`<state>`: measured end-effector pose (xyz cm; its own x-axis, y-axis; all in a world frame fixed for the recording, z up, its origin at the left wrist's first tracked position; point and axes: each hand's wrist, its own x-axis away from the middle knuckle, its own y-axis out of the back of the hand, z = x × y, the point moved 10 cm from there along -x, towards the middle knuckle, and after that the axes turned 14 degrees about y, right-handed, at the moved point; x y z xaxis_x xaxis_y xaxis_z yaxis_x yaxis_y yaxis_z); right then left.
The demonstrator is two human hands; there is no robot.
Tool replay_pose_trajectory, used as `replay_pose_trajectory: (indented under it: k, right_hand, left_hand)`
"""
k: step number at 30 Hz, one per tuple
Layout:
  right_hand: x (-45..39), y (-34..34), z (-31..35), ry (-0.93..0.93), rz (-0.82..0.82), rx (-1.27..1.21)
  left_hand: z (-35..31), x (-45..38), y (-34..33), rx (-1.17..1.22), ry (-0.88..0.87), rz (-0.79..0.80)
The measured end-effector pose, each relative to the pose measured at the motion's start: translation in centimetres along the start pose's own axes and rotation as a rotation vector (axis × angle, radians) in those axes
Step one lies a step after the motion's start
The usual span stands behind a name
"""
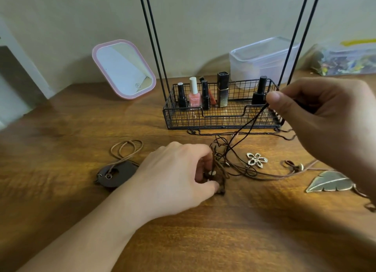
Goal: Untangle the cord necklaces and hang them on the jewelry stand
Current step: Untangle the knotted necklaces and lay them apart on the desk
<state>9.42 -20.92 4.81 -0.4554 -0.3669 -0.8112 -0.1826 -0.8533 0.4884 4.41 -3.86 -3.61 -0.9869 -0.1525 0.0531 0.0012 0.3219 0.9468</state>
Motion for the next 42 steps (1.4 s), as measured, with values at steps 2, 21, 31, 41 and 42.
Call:
replay_pose_trajectory:
  k: [2,21,31,41,42]
  right_hand:
    - [0.0,0.0,0.0,-0.004,0.006,0.004]
    - [1.5,-3.4,-3.1,-0.189,0.247,0.056]
    - [2.3,-6.7,-1.2,-0.089,0.438,0.002]
    - [3.1,-8.4,-0.3,-0.129,0.460,-0.462]
    - [3.3,-8.8,-0.3,-0.179,0.456,-0.595]
  left_hand:
    - [-0.1,0.1,0.1,0.057,-0.017,-0.003]
    - [1.9,-0.1,11.9,0.566,-0.147,-0.283]
    - [1.1,1.6,19.5,0.682,-0.357,-0.515]
    - [4.7,-1.3,24.5,0.976,-0.346,-0.567]
    - [5.3,-1.6,24.6,1.040,-0.353,-0.554]
